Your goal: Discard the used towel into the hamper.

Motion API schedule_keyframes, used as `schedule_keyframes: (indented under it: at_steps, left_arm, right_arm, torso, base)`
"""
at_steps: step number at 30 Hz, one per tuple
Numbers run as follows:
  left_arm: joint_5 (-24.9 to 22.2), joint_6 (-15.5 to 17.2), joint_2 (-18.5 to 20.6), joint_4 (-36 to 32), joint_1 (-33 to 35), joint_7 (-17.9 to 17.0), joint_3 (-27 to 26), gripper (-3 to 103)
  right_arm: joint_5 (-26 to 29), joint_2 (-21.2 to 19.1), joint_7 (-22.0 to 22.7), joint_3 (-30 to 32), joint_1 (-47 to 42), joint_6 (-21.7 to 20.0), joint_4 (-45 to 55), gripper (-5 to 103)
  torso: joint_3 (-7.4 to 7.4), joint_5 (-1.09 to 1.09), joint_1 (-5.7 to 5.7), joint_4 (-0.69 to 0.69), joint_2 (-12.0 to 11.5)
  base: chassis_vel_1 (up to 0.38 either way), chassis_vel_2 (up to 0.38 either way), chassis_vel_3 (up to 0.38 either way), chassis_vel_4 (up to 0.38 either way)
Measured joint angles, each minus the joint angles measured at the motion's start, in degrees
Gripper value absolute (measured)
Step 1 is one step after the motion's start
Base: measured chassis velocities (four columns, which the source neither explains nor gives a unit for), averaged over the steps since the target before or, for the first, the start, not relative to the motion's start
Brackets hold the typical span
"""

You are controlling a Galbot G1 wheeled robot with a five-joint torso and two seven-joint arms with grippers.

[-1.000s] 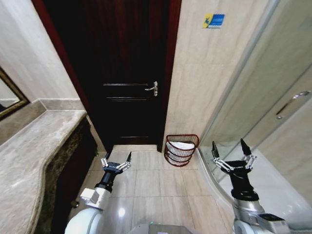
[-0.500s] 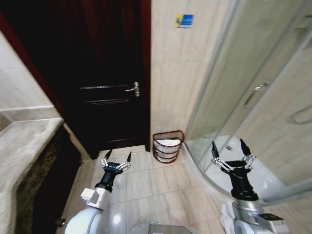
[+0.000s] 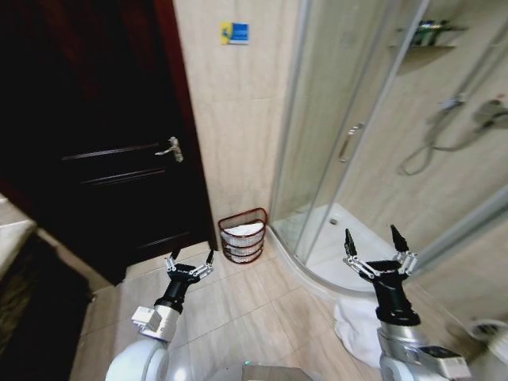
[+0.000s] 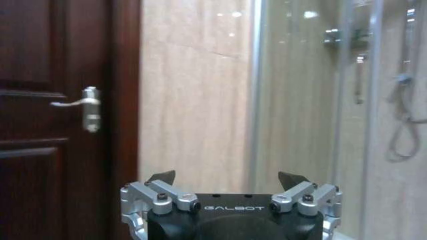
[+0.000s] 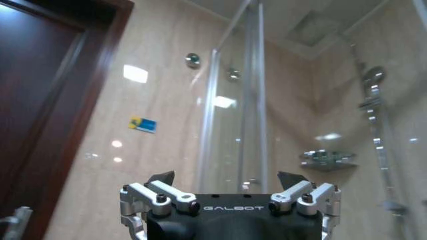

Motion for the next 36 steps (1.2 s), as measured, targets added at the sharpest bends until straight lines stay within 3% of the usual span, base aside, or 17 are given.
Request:
schedule_keyframes:
  at_steps: [36]
  left_arm:
    - [0.00,0.00,0.00,0.00,0.00,0.00,0.00,100]
  right_arm:
    - [0.25,-0.13,0.33,0.03,-0.24,0.12,-0.46,100]
  torso:
    - [0.00,0.01,0.01,0.01,-0.01]
  base:
    - [-0.125,-0.124,-0.126,-0.128]
